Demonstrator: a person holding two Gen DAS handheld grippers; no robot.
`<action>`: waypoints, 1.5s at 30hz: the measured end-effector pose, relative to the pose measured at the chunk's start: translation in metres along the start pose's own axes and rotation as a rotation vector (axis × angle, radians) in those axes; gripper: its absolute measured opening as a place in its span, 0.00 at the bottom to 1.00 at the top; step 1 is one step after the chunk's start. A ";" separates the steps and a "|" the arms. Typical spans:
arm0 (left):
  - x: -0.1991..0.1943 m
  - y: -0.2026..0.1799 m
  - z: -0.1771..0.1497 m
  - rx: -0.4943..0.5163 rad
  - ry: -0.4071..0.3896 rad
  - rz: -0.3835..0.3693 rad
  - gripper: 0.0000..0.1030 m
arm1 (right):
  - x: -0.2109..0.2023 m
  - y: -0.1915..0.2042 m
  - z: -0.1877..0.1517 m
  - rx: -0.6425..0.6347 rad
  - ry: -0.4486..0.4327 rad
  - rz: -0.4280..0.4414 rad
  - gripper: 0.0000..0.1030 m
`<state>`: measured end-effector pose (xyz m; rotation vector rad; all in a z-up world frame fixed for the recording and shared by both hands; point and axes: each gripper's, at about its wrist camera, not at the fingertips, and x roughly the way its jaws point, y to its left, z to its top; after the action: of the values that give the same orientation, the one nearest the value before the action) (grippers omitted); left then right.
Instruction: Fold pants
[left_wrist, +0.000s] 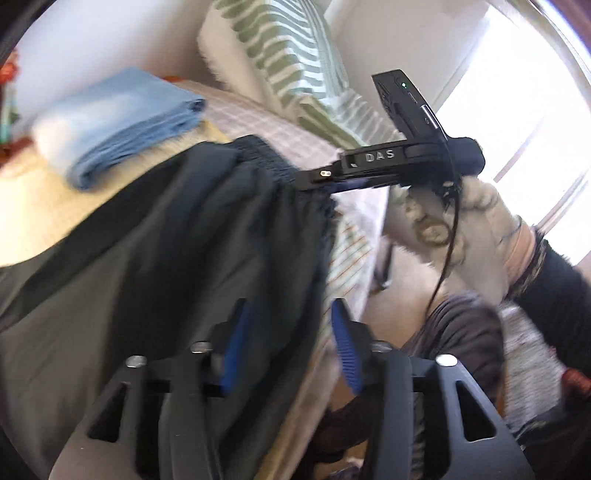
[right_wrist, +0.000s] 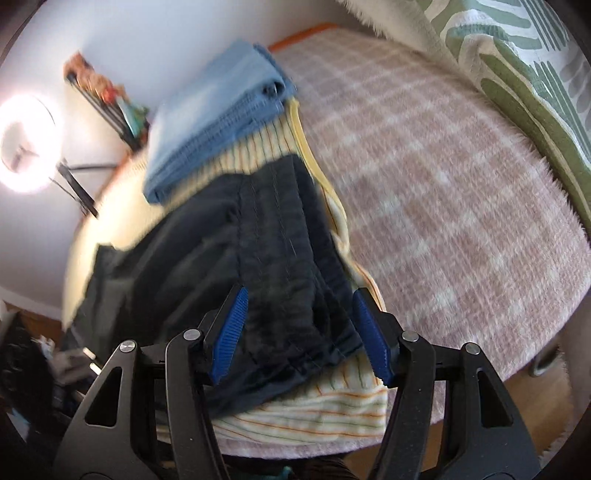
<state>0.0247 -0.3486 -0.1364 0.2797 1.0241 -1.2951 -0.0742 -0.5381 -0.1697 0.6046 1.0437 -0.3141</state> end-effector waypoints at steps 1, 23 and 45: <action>-0.003 0.002 -0.006 -0.001 0.014 0.014 0.44 | 0.003 0.000 -0.002 -0.005 0.010 -0.008 0.61; -0.090 0.042 -0.129 -0.109 0.051 0.261 0.43 | -0.011 0.009 -0.008 -0.068 -0.020 -0.082 0.20; -0.108 0.040 -0.131 -0.157 -0.008 0.161 0.31 | -0.043 0.052 -0.017 -0.327 -0.128 -0.256 0.33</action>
<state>0.0074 -0.1750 -0.1422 0.2319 1.0685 -1.0646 -0.0802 -0.4885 -0.1214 0.1544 1.0226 -0.3908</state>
